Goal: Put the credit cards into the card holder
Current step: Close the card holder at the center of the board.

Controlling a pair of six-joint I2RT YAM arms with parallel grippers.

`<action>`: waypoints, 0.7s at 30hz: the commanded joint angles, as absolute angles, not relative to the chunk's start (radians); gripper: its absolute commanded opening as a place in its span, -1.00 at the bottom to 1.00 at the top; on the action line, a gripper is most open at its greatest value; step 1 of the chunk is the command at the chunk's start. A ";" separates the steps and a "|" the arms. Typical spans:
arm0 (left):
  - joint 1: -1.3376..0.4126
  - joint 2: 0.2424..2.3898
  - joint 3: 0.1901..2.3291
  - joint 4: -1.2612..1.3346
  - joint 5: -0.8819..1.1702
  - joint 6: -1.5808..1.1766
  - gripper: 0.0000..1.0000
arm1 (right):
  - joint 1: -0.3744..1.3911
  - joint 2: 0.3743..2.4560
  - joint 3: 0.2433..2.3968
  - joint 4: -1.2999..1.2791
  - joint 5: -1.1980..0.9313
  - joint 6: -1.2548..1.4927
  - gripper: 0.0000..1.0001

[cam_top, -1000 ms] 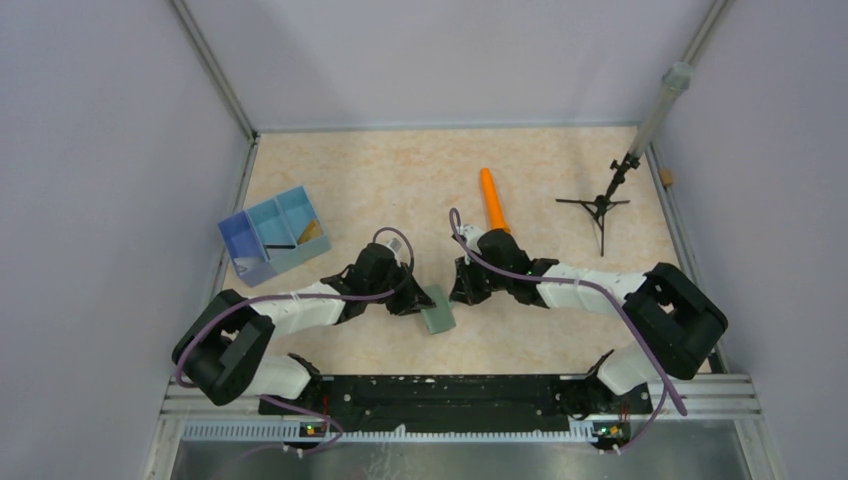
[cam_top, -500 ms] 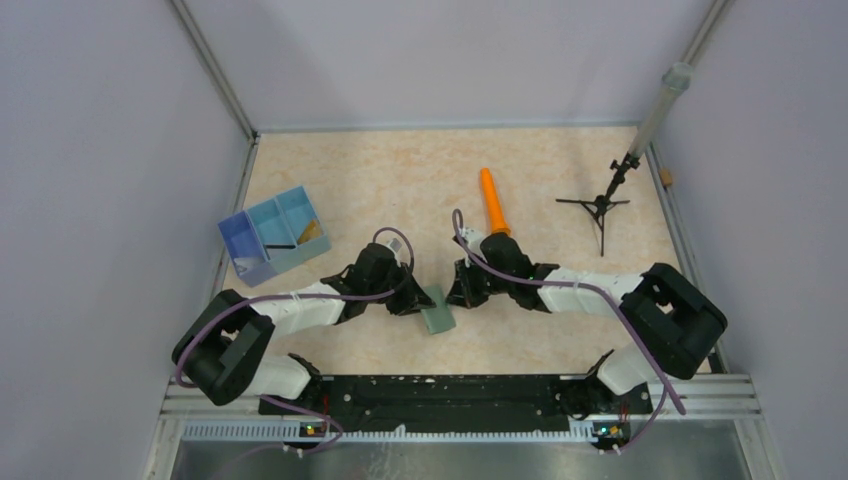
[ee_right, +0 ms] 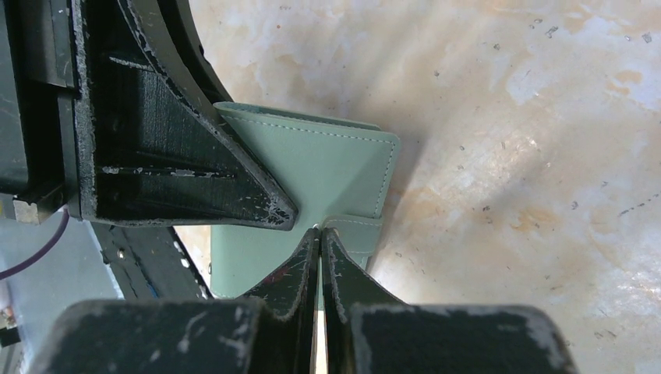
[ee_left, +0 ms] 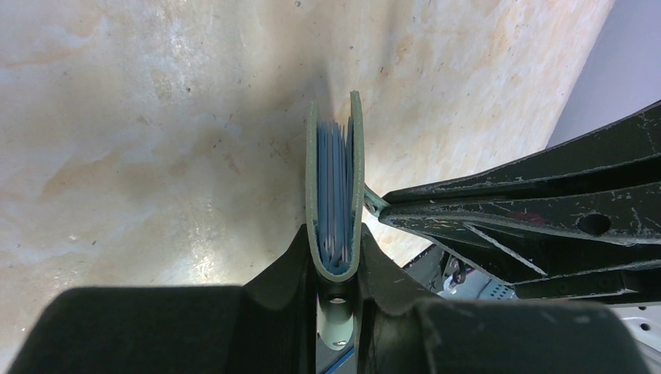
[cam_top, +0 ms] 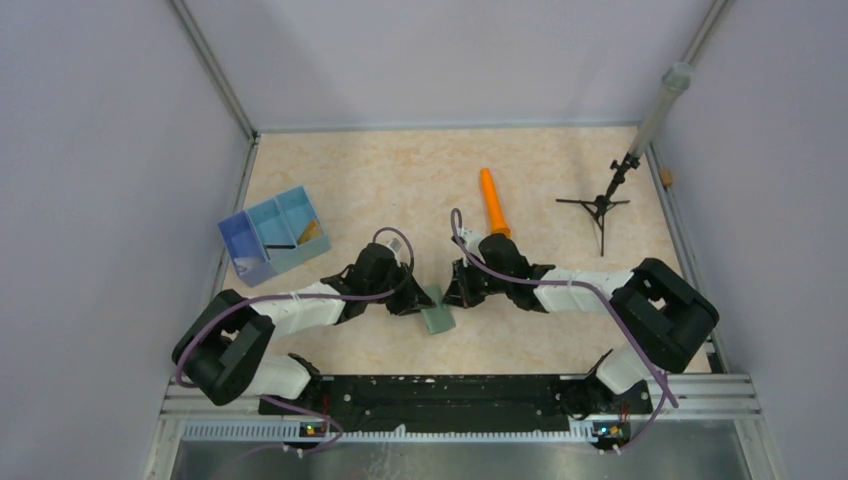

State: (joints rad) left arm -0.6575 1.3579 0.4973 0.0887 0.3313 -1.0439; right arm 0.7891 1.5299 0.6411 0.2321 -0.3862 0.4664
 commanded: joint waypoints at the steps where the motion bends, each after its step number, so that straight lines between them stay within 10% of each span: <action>1: -0.660 1.368 0.520 0.097 0.314 -1.027 -1.00 | 0.793 1.539 0.638 0.302 -0.405 0.475 -1.00; 21: -0.660 1.373 0.523 0.098 0.318 -1.028 -1.00 | 0.804 1.569 0.646 0.314 -0.434 0.474 -1.00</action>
State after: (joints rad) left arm -0.6575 1.3602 0.4973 0.0891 0.3317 -1.0443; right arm 0.7937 1.5520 0.6411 0.2569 -0.4088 0.4728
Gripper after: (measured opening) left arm 0.187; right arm 0.003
